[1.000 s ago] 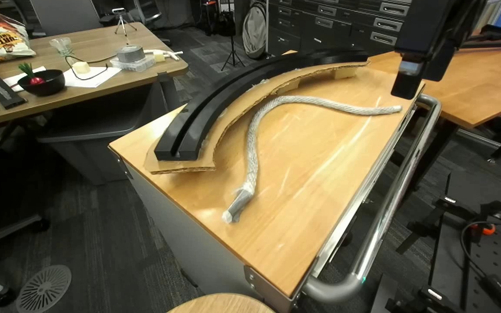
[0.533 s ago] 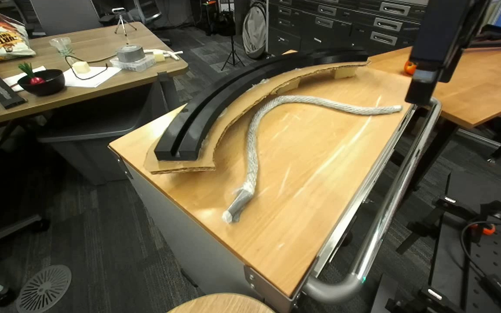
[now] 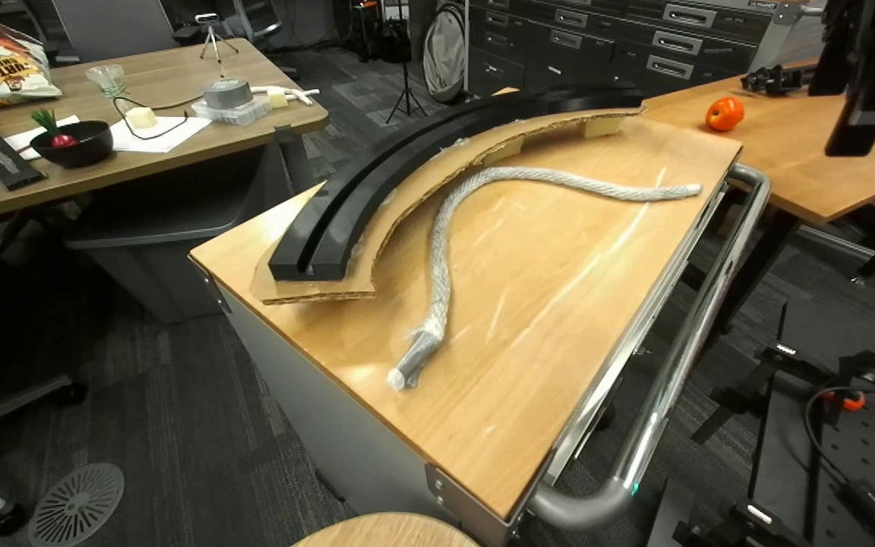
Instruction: Place the rope along the middle of the black object
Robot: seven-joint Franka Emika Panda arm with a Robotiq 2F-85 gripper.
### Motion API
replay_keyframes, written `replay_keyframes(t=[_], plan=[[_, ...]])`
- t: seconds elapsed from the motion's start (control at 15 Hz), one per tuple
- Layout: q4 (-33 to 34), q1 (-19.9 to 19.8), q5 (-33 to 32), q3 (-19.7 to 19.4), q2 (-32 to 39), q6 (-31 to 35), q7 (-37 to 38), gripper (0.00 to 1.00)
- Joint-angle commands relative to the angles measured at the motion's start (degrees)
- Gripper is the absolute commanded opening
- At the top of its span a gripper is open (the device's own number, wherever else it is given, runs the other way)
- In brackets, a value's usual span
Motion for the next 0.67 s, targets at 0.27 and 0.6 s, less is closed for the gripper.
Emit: replay_keyframes(t=[0.27,0.6], plan=[[0.19,2.83,-1.78,0.04,0.96,-0.90,-6.92,1.00],[2.99,7.69,-2.55,1.18,-0.55,-4.82,-16.59,1.00]])
